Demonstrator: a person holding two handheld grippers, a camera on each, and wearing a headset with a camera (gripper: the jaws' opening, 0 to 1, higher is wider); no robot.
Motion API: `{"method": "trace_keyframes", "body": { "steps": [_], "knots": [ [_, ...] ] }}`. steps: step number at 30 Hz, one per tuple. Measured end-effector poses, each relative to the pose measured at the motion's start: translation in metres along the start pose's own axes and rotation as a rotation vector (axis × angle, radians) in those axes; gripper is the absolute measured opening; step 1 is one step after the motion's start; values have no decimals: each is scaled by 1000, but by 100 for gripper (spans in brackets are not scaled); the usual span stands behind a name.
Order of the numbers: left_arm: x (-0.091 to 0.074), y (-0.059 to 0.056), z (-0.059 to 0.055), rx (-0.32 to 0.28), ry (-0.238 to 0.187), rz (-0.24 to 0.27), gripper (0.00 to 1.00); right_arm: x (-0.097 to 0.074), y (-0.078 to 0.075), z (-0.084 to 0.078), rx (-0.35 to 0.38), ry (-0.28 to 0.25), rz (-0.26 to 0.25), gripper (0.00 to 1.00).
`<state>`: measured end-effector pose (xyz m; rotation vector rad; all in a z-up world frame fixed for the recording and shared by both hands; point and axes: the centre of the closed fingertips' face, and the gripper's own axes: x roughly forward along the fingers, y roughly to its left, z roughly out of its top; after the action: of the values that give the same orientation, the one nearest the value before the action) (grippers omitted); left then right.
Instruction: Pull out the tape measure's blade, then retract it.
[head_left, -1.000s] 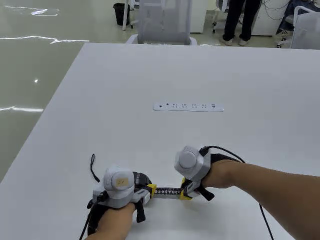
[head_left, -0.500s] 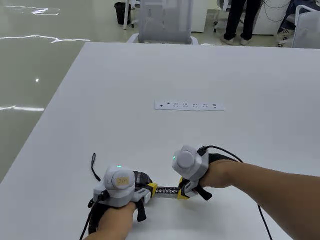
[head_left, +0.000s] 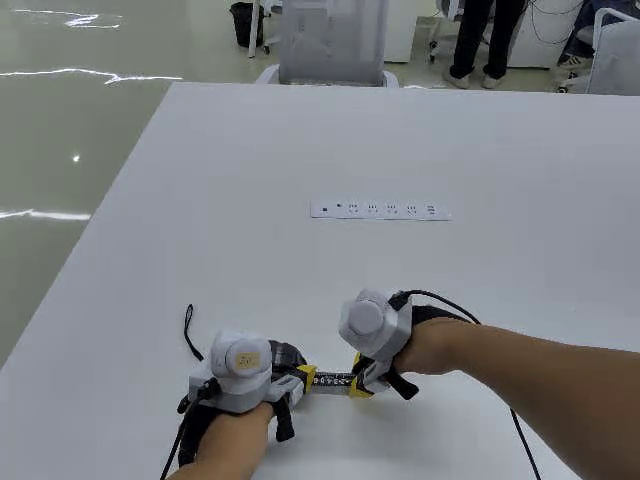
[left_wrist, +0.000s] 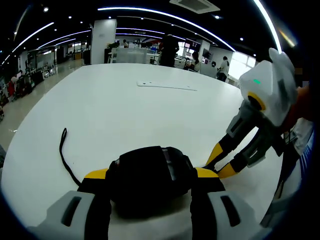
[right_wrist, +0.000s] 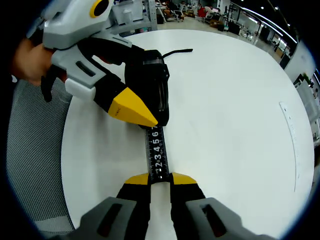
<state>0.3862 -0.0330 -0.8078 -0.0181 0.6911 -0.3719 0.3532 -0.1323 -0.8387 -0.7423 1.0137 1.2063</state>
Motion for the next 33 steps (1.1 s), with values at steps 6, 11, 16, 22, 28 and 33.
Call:
{"method": "trace_keyframes", "body": {
  "steps": [6, 11, 16, 22, 28, 33],
  "knots": [
    [0, 0, 0, 0, 1, 0, 61, 2, 0, 4, 4, -7, -2, 14],
    [0, 0, 0, 0, 1, -2, 61, 2, 2, 8, 2, -10, 0, 14],
    [0, 0, 1, 0, -1, -1, 61, 3, 2, 10, -2, -13, 0, 14],
    [-1, 0, 1, -1, 0, -2, 61, 5, 2, 12, 2, -22, 5, 14],
    [-1, 0, 1, -2, 1, -2, 61, 7, 3, 15, 4, -24, 6, 14],
    [0, 0, 1, -3, 2, -3, 61, 7, 3, 18, 4, -32, 5, 14]
  ]
}}
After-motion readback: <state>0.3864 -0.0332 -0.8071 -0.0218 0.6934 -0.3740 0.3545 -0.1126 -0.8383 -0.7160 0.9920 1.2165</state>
